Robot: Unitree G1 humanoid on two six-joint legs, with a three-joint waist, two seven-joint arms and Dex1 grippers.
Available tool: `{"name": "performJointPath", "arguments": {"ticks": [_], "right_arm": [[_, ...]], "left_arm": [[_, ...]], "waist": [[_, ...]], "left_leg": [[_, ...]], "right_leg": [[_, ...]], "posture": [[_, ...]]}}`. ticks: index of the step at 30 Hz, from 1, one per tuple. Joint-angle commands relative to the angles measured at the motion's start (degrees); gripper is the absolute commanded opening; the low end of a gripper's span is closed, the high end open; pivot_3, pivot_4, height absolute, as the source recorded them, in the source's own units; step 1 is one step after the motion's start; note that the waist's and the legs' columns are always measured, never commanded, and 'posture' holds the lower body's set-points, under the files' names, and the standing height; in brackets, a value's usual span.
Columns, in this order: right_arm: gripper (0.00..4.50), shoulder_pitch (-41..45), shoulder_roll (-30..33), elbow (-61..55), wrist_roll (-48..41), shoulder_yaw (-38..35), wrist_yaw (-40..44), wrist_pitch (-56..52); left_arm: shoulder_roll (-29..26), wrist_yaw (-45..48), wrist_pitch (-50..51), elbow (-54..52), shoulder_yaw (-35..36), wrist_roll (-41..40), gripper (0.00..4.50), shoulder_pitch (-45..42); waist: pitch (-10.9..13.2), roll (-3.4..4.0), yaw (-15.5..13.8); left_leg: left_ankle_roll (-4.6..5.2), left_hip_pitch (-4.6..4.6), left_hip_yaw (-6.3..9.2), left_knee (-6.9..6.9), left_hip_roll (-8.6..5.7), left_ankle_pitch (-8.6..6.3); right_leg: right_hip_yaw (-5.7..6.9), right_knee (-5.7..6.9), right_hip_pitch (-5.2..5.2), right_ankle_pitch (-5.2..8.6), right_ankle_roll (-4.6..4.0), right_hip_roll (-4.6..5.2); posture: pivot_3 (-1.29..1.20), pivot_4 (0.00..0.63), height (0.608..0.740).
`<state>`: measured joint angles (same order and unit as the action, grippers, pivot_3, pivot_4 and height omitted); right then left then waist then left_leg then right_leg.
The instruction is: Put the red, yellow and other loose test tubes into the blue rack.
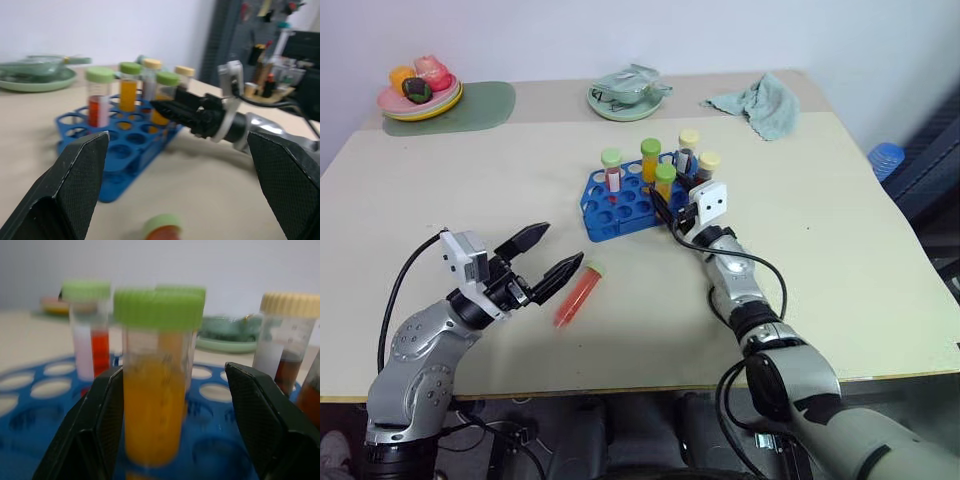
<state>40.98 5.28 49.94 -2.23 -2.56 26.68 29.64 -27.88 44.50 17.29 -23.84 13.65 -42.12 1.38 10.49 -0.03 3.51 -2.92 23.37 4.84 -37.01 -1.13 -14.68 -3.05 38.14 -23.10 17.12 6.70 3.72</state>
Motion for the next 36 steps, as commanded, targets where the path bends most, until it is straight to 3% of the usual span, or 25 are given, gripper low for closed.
{"name": "performJointPath", "arguments": {"ticks": [1, 5, 12, 16, 18, 22, 25, 36], "right_arm": [[3.12, -5.8, 3.7, -16.9, -1.4, 2.1, 3.8, -15.0], [3.12, -12.6, 9.1, -33.7, -3.3, 2.9, 6.6, -29.6], [3.12, -19.7, 23.5, -54.6, -14.2, 0.0, 20.4, -47.9], [3.12, -22.1, 30.9, -55.9, -23.0, -4.0, 33.5, -47.7], [3.12, -22.9, 33.9, -54.8, -23.8, -4.5, 38.1, -45.4], [3.12, -25.2, 39.5, -52.4, -24.7, -5.3, 47.7, -41.1], [3.12, -26.0, 40.0, -53.2, -25.6, -5.4, 48.8, -40.5], [3.12, -27.5, 39.5, -57.8, -26.0, -5.3, 47.3, -40.4]], "left_arm": [[-0.8, -2.0, 2.2, -3.1, 0.3, -1.9, 4.5, -1.6], [-2.7, -5.0, 8.1, -5.6, -0.2, -4.3, 4.5, -3.1], [-5.0, -22.9, 23.7, -10.0, -0.3, -7.0, 4.5, -8.0], [-10.3, -31.8, 40.2, -10.6, -2.9, -10.5, 4.5, -15.5], [-12.6, -31.5, 42.5, -10.1, -5.9, -8.1, 4.5, -19.3], [-11.3, -35.0, 63.0, -1.6, -7.3, -13.9, 4.5, -31.8], [-10.6, -35.3, 73.9, 4.6, -9.8, -16.7, 4.5, -39.3], [-17.7, -49.8, 75.2, 26.9, -29.1, -38.0, 4.5, -56.7]], "waist": [[0.0, 0.0, -0.3], [0.0, 0.0, -0.9], [0.0, -0.01, -1.1], [0.0, -0.09, -1.2], [0.1, -0.11, -1.2], [0.1, -0.14, -1.4], [0.1, -0.18, -1.1], [0.1, -0.24, -1.5]], "left_leg": [[0.0, 0.0, 0.0, 0.0, 0.0, 0.0], [0.02, 0.0, -0.01, -0.01, 0.0, -0.01], [0.09, 0.0, -0.02, -0.06, -0.01, -0.05], [0.12, -0.02, 0.01, -0.07, -0.01, -0.07], [0.15, -0.05, 0.02, -0.12, -0.02, -0.08], [0.18, -0.07, -0.02, -0.13, -0.06, -0.1], [0.19, -0.07, -0.02, -0.15, -0.07, -0.1], [0.15, -0.05, 0.07, -0.15, -0.07, -0.08]], "right_leg": [[0.0, 0.0, 0.0, 0.0, 0.0, 0.0], [-0.02, -0.01, 0.0, 0.0, 0.0, -0.01], [-0.03, -0.04, 0.05, 0.0, 0.01, 0.01], [0.01, -0.04, 0.1, 0.0, 0.01, -0.05], [0.07, -0.1, 0.23, 0.01, 0.02, -0.05], [0.09, -0.15, 0.29, 0.01, 0.03, -0.04], [0.14, -0.13, 0.32, 0.02, 0.04, -0.05], [0.05, -0.08, 0.2, 0.02, 0.05, 0.06]], "posture": [[0.0, 0.15, 0.74], [0.0, 0.15, 0.74], [0.0, 0.15, 0.74], [0.0, 0.15, 0.74], [0.0, 0.15, 0.74], [0.0, 0.15, 0.74], [0.0, 0.15, 0.74], [0.0, 0.15, 0.74]]}}
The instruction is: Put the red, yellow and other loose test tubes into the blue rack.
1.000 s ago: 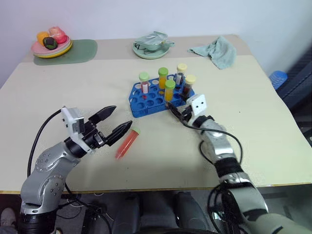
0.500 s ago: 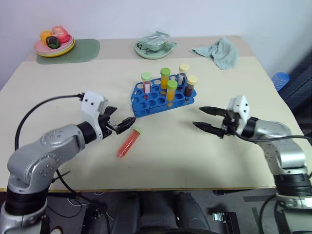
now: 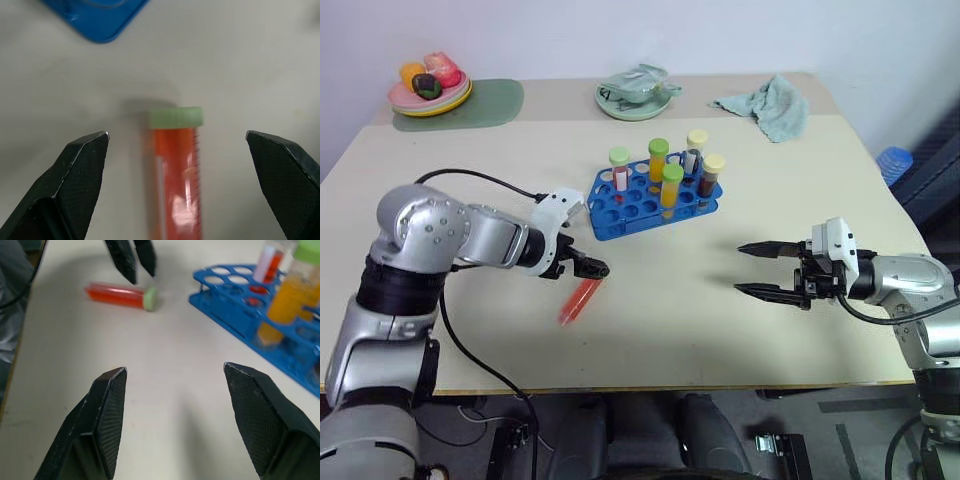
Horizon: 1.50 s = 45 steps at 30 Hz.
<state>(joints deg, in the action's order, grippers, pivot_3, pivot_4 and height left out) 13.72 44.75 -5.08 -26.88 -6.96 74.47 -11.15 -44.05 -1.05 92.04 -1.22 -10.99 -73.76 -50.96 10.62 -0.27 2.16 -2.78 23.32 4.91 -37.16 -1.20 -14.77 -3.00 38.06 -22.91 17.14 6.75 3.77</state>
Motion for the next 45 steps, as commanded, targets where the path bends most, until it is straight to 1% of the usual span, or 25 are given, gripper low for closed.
{"name": "performJointPath", "arguments": {"ticks": [1, 5, 10, 12, 15, 19, 23, 31, 34, 37, 38, 42, 45], "right_arm": [[3.12, -0.2, 0.0, -3.1, -1.5, -0.9, -0.7, 0.4], [3.12, -0.6, -0.5, -5.0, -1.9, -0.5, -2.2, -0.5], [3.12, -2.4, -0.9, -8.0, -2.5, -0.3, -4.0, -1.5], [3.12, -3.4, -1.0, -9.2, -2.9, -0.4, -4.6, -1.9], [3.12, -4.6, -1.1, -10.3, -3.2, -0.6, -5.3, -2.2], [3.12, -6.3, -1.7, -12.0, -3.6, -0.7, -6.7, -2.5], [3.12, -7.4, -2.2, -13.7, -4.1, -0.5, -8.1, -3.0], [3.12, -9.2, -2.0, -16.0, -4.4, -0.4, -9.5, -3.2], [3.12, -9.5, -1.9, -16.7, -4.6, -0.5, -10.0, -3.6], [3.2, -9.2, -1.8, -16.8, -4.7, -0.3, -10.2, -3.8], [3.2, -9.0, -1.7, -16.6, -4.7, -0.2, -10.2, -3.8], [3.2, -8.5, -1.7, -16.2, -4.6, -0.2, -10.1, -3.8], [3.2, -8.3, -1.7, -16.1, -4.5, -0.2, -9.9, -3.6]], "left_arm": [[-1.2, -6.5, 0.5, 7.2, -6.4, -9.2, 4.5, -6.4], [0.5, -14.7, 0.5, 16.3, -11.9, -18.4, 4.5, -12.0], [1.4, -22.2, 0.5, 23.9, -17.8, -27.5, 4.5, -17.0], [1.9, -24.4, 0.5, 26.7, -19.9, -29.8, 4.5, -19.0], [2.7, -27.0, 0.5, 29.5, -22.3, -31.5, 4.5, -21.0], [4.8, -29.1, 0.5, 30.1, -24.8, -31.4, 4.5, -21.6], [4.3, -28.3, 0.5, 28.4, -28.8, -32.9, 4.5, -21.5], [5.2, -26.9, 0.5, 29.0, -29.5, -27.5, 4.5, -21.9], [6.4, -26.3, 0.5, 28.6, -28.6, -23.6, 4.5, -20.7], [7.4, -25.6, 0.5, 28.4, -27.9, -20.8, 3.74, -19.7], [7.6, -25.4, 0.5, 28.4, -27.4, -19.7, 3.31, -19.5], [8.1, -24.4, 0.5, 28.3, -26.5, -17.3, 3.31, -18.6], [8.4, -24.3, 0.5, 28.3, -25.7, -16.5, 2.6, -17.9]], "waist": [[0.0, 0.0, -0.3], [0.0, -0.01, -1.0], [0.0, -0.02, -1.1], [0.0, -0.03, -1.2], [0.0, -0.03, -1.2], [0.0, -0.03, -1.1], [0.0, -0.04, -1.0], [0.0, -0.04, -1.1], [0.0, -0.03, -1.1], [0.0, -0.02, -1.3], [0.0, -0.02, -1.3], [-0.1, -0.01, -1.5], [-0.1, 0.0, -1.4]], "left_leg": [[-0.01, 0.0, 0.02, 0.0, 0.0, 0.0], [-0.01, 0.01, 0.0, -0.02, -0.06, 0.0], [-0.04, 0.07, -0.02, -0.02, -0.06, 0.02], [-0.27, 0.1, -0.02, -0.05, -0.09, 0.16], [-0.3, 0.1, -0.03, -0.05, -0.12, 0.17], [-0.32, 0.1, -0.03, -0.04, -0.12, 0.18], [-0.34, 0.11, -0.06, -0.03, -0.12, 0.2], [-0.35, 0.12, -0.07, -0.04, -0.13, 0.2], [-0.34, 0.11, -0.07, -0.04, -0.13, 0.2], [-0.33, 0.07, -0.06, -0.06, -0.14, 0.2], [-0.32, 0.06, -0.06, -0.06, -0.14, 0.19], [-0.32, 0.02, -0.05, -0.08, -0.17, 0.19], [-0.26, -0.04, -0.05, -0.1, -0.17, 0.16]], "right_leg": [[0.01, 0.0, 0.0, 0.0, 0.0, 0.0], [-0.01, -0.02, 0.0, 0.0, 0.01, 0.04], [-0.04, 0.03, -0.12, 0.0, 0.01, 0.03], [-0.05, 0.03, -0.14, 0.0, 0.01, 0.04], [-0.05, 0.03, -0.14, 0.0, 0.01, 0.04], [-0.06, 0.03, -0.14, 0.0, 0.01, 0.03], [-0.1, 0.05, -0.17, 0.0, 0.01, 0.02], [-0.1, 0.04, -0.17, 0.0, 0.01, 0.01], [-0.1, 0.04, -0.16, 0.0, 0.01, 0.01], [-0.09, 0.04, -0.08, 0.0, 0.01, 0.01], [-0.08, 0.04, -0.06, 0.0, 0.01, 0.01], [-0.06, 0.03, 0.02, 0.01, 0.02, 0.03], [-0.04, 0.03, 0.11, 0.01, 0.02, 0.03]], "posture": [[0.0, 0.15, 0.74], [0.0, 0.15, 0.74], [0.0, 0.15, 0.74], [0.0, 0.15, 0.74], [0.0, 0.15, 0.74], [0.0, 0.15, 0.74], [0.0, 0.15, 0.74], [0.0, 0.15, 0.74], [0.0, 0.15, 0.74], [0.0, 0.15, 0.74], [0.0, 0.15, 0.74], [0.0, 0.15, 0.74], [0.0, 0.15, 0.74]]}}
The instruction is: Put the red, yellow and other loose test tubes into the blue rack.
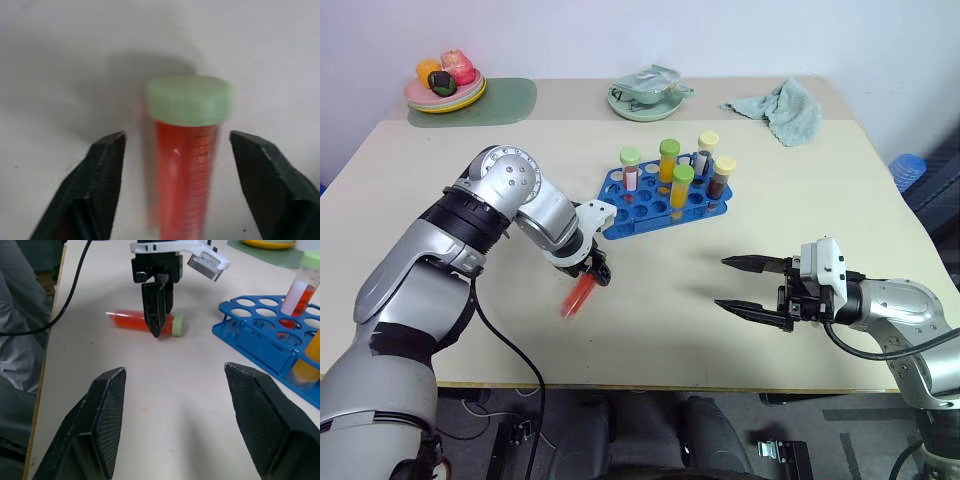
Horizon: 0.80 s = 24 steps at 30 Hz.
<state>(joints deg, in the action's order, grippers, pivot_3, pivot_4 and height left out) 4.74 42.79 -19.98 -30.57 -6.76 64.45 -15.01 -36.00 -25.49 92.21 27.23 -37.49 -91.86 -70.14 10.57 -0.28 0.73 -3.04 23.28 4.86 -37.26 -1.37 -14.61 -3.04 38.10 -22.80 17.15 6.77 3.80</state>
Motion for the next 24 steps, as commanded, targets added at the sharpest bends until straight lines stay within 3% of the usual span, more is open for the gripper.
{"name": "performJointPath", "arguments": {"ticks": [1, 3, 6, 10, 17, 24], "right_arm": [[3.2, 0.6, 0.2, -1.2, -0.9, -0.4, 0.1, 0.3], [3.2, 0.8, 0.2, -1.0, -0.8, -0.3, 0.3, 0.4], [3.2, 1.1, 0.1, -0.7, -0.7, 0.0, 0.5, 0.5], [3.2, 1.7, 0.1, 0.0, -0.5, 0.2, 1.0, 0.7], [3.2, 4.1, 0.1, 2.0, -0.3, 0.8, 1.7, 1.1], [3.2, 4.8, -0.3, 3.4, -0.9, -0.3, 0.9, 1.3]], "left_arm": [[0.4, 0.1, 0.3, -0.2, 1.0, 1.7, 2.07, 1.6], [0.5, 0.2, 0.3, -0.5, 1.6, 2.0, 2.07, 1.9], [0.8, -1.1, 0.3, -0.1, 3.7, 2.3, 1.38, 2.8], [1.5, -2.5, 0.3, 0.3, 6.2, 2.6, 1.38, 3.8], [3.5, -5.4, 0.3, -5.1, 18.2, 3.8, 1.38, 6.8], [-0.6, 2.3, 0.3, -16.3, 28.3, 1.5, 1.38, 8.7]], "waist": [[0.0, 0.01, 0.0], [0.0, 0.01, 0.0], [0.0, 0.02, 0.0], [0.0, 0.03, -0.1], [-0.1, 0.01, -0.1], [0.0, -0.09, 0.5]], "left_leg": [[0.01, -0.01, 0.0, 0.0, 0.0, -0.01], [0.01, -0.01, 0.01, 0.0, 0.0, -0.01], [0.0, -0.02, 0.02, -0.01, -0.02, 0.0], [0.01, -0.02, 0.03, -0.02, -0.03, 0.0], [-0.03, -0.02, 0.05, -0.06, -0.05, 0.02], [-0.18, 0.09, 0.05, -0.01, 0.02, 0.1]], "right_leg": [[0.0, 0.0, 0.01, 0.0, 0.0, 0.0], [0.01, 0.0, 0.01, 0.0, 0.0, 0.0], [0.0, 0.0, 0.02, 0.0, 0.01, 0.03], [0.02, 0.0, 0.05, 0.0, 0.01, 0.03], [0.05, 0.0, 0.09, 0.01, 0.02, 0.06], [0.0, 0.06, -0.17, 0.0, 0.02, 0.01]], "posture": [[0.0, 0.15, 0.74], [0.0, 0.15, 0.74], [0.0, 0.15, 0.74], [0.0, 0.15, 0.74], [0.0, 0.15, 0.74], [0.0, 0.15, 0.74]]}}
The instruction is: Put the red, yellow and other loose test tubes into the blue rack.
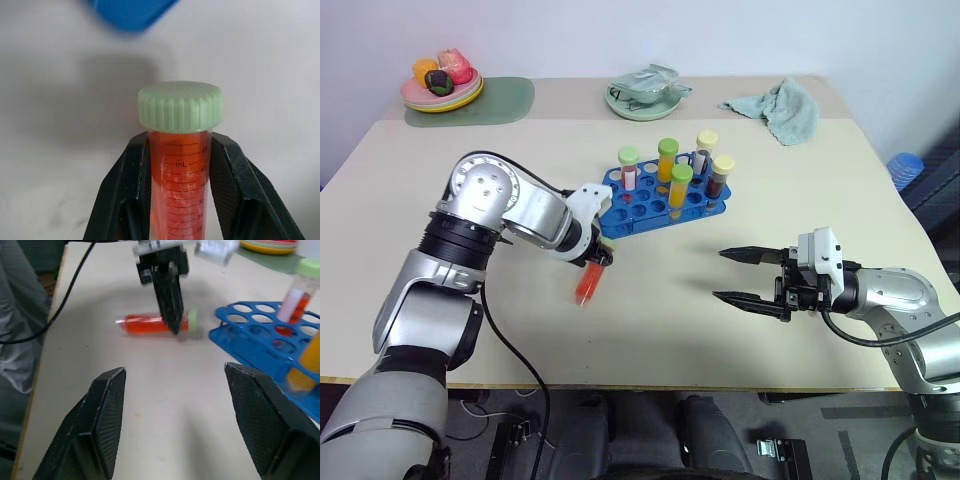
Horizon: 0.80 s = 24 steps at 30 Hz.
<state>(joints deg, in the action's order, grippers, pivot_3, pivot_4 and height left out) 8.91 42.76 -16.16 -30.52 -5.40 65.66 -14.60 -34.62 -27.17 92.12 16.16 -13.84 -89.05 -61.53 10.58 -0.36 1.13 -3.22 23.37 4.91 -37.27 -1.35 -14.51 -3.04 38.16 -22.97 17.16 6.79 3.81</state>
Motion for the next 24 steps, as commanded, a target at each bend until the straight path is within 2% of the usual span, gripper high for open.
{"name": "performJointPath", "arguments": {"ticks": [1, 3, 6, 10, 14, 19, 24], "right_arm": [[3.2, 0.7, -0.5, -0.3, -1.1, -1.9, -0.8, 0.8], [3.2, 0.8, -0.7, -0.1, -1.5, -2.5, -1.5, 0.6], [3.2, 1.1, -1.3, -0.1, -1.9, -3.5, -3.5, -0.2], [3.2, 1.1, -1.5, -0.2, -1.7, -3.6, -4.6, -0.5], [3.2, 1.5, -1.0, -0.2, -2.1, -3.8, -5.0, -1.5], [3.2, 2.3, 0.0, -0.9, -2.2, -4.4, -5.8, -3.4], [3.2, 2.2, 1.1, -2.6, -2.8, -5.5, -6.9, -5.3]], "left_arm": [[-2.5, 6.1, -1.1, -8.2, 6.8, -1.0, 1.38, 0.9], [-2.7, 9.3, -5.0, -14.4, 9.8, 2.0, 1.38, 2.8], [-3.0, 17.3, -20.7, -29.6, 12.4, 15.5, 1.38, 9.3], [-1.7, 25.5, -40.7, -36.2, 6.3, 37.2, 1.38, 16.4], [6.9, 27.5, -62.4, -33.2, 7.2, 52.6, 1.38, 23.1], [13.8, 34.2, -81.5, -20.1, 1.3, 68.8, 1.38, 25.9], [21.2, 35.9, -90.8, -10.5, -0.5, 77.5, 1.38, 26.0]], "waist": [[0.0, 0.0, 0.1], [0.0, 0.01, 0.0], [0.0, 0.02, -0.2], [0.0, 0.05, -0.5], [0.0, 0.02, -0.6], [0.0, 0.02, -0.5], [0.0, -0.01, -0.6]], "left_leg": [[0.0, 0.0, -0.02, 0.02, 0.01, 0.0], [0.0, 0.0, -0.05, 0.03, 0.01, 0.0], [-0.05, 0.01, -0.06, 0.02, 0.02, 0.03], [-0.15, 0.01, -0.18, 0.06, 0.01, 0.08], [-0.1, -0.03, -0.28, 0.06, -0.02, 0.06], [0.16, -0.02, -0.25, 0.05, -0.01, -0.09], [0.3, 0.01, -0.24, 0.0, -0.03, -0.17]], "right_leg": [[-0.02, 0.0, -0.01, 0.0, 0.0, -0.01], [-0.04, 0.02, -0.04, 0.0, 0.0, -0.01], [-0.06, 0.0, -0.02, 0.0, 0.0, 0.02], [-0.06, -0.05, -0.01, -0.01, -0.02, -0.01], [-0.04, -0.17, 0.15, -0.01, -0.02, 0.03], [0.01, -0.16, 0.14, -0.01, -0.02, -0.02], [0.03, -0.17, 0.14, -0.02, -0.01, 0.01]], "posture": [[0.0, 0.15, 0.74], [0.0, 0.15, 0.74], [0.0, 0.15, 0.74], [0.0, 0.15, 0.74], [0.0, 0.15, 0.74], [0.0, 0.15, 0.74], [0.0, 0.15, 0.74]]}}
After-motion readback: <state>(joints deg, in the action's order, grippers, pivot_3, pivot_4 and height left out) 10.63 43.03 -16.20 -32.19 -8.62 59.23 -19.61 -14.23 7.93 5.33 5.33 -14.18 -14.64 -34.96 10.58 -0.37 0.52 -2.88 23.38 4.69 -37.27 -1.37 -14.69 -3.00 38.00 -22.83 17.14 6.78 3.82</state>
